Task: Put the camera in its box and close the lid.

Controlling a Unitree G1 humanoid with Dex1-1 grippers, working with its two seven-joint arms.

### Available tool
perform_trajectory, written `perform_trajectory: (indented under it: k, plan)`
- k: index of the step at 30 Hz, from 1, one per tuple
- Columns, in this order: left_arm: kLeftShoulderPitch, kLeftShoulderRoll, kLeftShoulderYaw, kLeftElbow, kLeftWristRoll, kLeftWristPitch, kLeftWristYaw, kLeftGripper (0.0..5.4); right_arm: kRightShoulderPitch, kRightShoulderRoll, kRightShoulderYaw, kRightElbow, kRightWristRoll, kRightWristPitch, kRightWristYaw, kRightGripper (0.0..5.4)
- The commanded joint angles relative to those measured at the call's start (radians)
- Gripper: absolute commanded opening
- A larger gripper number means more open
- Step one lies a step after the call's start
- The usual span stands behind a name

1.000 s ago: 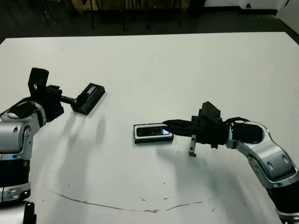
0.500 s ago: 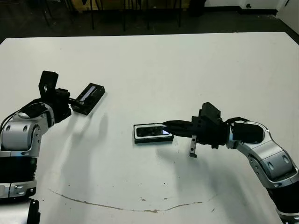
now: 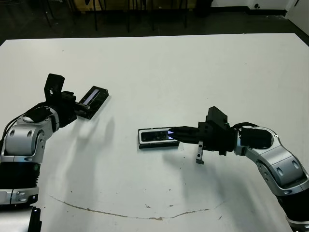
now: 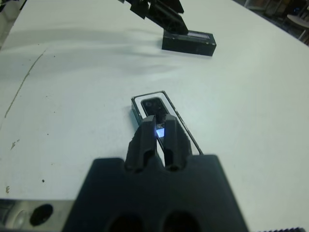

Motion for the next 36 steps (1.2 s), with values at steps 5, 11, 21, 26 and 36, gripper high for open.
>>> perform_trajectory:
  k: [5, 11, 21, 26, 36]
  plan:
    - [0.011, 0.010, -0.011, 0.058, 0.010, -0.007, -0.006, 5.38, 0.019, -0.016, -0.009, -0.009, 0.003, 0.012, 0.003, 0.00]
    - [0.003, 0.011, -0.029, 0.091, 0.015, -0.019, -0.020, 5.38, 0.027, -0.017, -0.012, -0.021, 0.002, 0.012, 0.000, 0.00]
    - [-0.001, 0.002, -0.039, 0.103, 0.027, 0.002, -0.006, 5.38, 0.040, -0.004, -0.014, 0.007, 0.000, -0.037, 0.004, 0.00]
    - [-0.015, 0.002, -0.040, 0.111, 0.019, 0.043, -0.009, 4.75, 0.038, -0.009, -0.011, -0.003, -0.002, -0.024, 0.000, 0.00]
    - [0.007, 0.003, -0.066, 0.089, 0.061, -0.003, 0.010, 2.86, 0.039, -0.016, -0.015, -0.011, -0.001, -0.008, -0.004, 0.00]
